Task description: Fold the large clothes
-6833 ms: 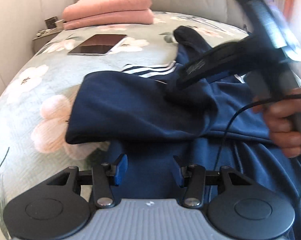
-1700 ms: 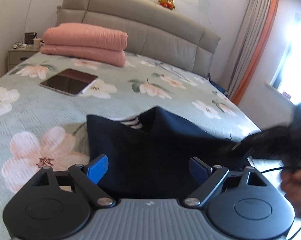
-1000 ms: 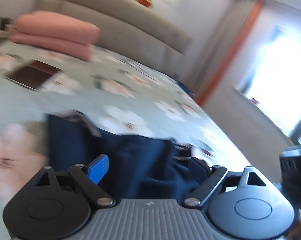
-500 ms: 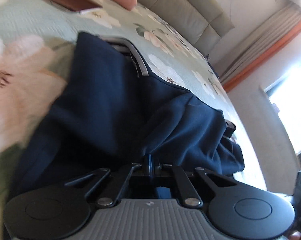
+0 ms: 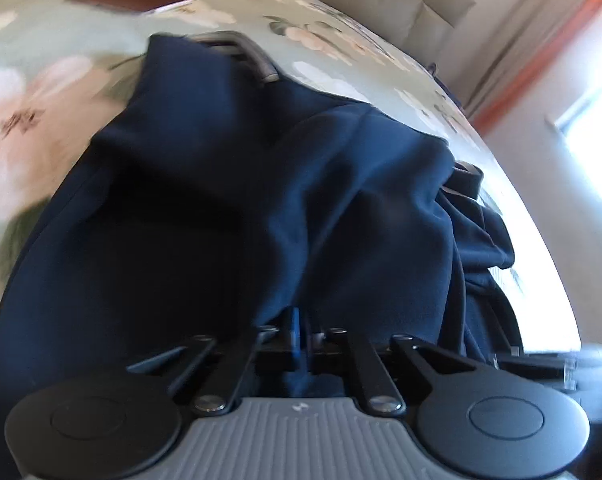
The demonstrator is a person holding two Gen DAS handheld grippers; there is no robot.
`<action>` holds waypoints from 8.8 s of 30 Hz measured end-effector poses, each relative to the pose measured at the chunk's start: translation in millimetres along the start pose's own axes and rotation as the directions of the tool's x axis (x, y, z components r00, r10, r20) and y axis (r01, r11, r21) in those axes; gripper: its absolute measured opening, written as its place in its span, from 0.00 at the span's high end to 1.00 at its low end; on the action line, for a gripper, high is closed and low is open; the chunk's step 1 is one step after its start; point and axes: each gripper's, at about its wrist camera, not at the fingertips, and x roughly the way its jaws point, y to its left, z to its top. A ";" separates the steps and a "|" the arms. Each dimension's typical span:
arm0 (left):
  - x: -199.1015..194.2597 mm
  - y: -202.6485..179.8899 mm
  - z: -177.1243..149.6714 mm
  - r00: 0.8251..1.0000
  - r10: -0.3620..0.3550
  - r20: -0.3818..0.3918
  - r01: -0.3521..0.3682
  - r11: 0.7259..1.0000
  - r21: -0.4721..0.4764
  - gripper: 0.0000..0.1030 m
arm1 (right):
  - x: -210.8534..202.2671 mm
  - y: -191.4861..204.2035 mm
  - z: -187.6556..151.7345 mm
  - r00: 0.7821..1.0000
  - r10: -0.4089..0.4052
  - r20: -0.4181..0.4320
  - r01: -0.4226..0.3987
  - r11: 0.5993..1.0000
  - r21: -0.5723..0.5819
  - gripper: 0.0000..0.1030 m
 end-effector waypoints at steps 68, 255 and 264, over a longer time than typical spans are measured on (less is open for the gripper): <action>-231.6 89.6 -113.3 0.969 -0.245 0.016 0.236 0.909 -0.344 0.93 | -189.4 -104.2 -173.4 0.985 0.103 0.140 -0.163 0.824 0.542 0.87; -20.5 80.1 7.8 0.913 0.144 0.381 0.114 0.808 -0.578 0.33 | 48.3 9.5 53.9 0.982 -0.095 0.162 0.081 0.993 0.090 0.71; -38.7 86.9 -56.9 0.924 -0.002 0.383 0.298 0.633 -0.715 0.66 | 46.0 5.3 52.5 0.983 -0.074 0.170 0.059 0.994 0.093 0.71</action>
